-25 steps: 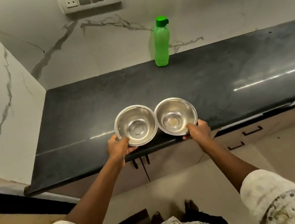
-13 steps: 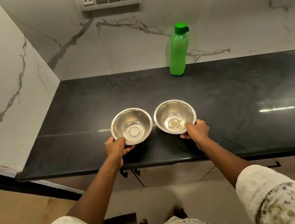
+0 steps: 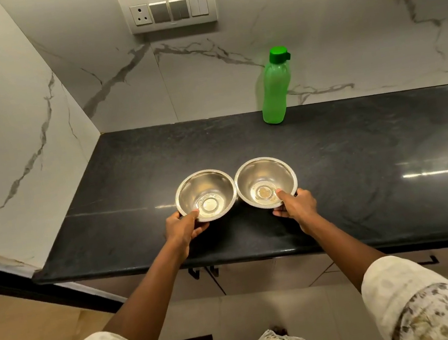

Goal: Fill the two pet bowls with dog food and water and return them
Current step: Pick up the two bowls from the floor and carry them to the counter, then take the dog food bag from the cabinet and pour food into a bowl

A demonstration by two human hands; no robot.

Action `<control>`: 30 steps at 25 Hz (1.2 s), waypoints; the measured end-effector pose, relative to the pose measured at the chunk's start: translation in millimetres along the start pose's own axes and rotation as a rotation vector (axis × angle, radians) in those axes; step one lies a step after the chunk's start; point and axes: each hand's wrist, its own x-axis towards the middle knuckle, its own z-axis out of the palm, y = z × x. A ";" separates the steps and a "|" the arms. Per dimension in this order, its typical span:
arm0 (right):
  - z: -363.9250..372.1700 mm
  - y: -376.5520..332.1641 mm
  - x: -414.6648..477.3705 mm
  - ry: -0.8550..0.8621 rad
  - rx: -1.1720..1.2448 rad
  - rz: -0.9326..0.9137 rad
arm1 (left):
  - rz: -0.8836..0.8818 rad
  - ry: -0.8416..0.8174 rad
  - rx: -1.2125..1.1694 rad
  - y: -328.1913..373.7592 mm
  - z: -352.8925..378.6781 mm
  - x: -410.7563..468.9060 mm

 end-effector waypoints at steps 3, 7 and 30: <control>3.1 2.3 -7.4 -0.035 -0.006 -0.013 | -0.024 -0.057 0.033 3.6 -4.7 -0.9; 5.7 7.3 -15.4 -0.033 -0.065 -0.055 | -0.049 -0.082 0.111 7.3 -14.7 -5.4; 46.7 -182.4 -70.1 0.314 -0.692 -1.210 | 1.452 0.059 0.985 226.3 75.2 -84.6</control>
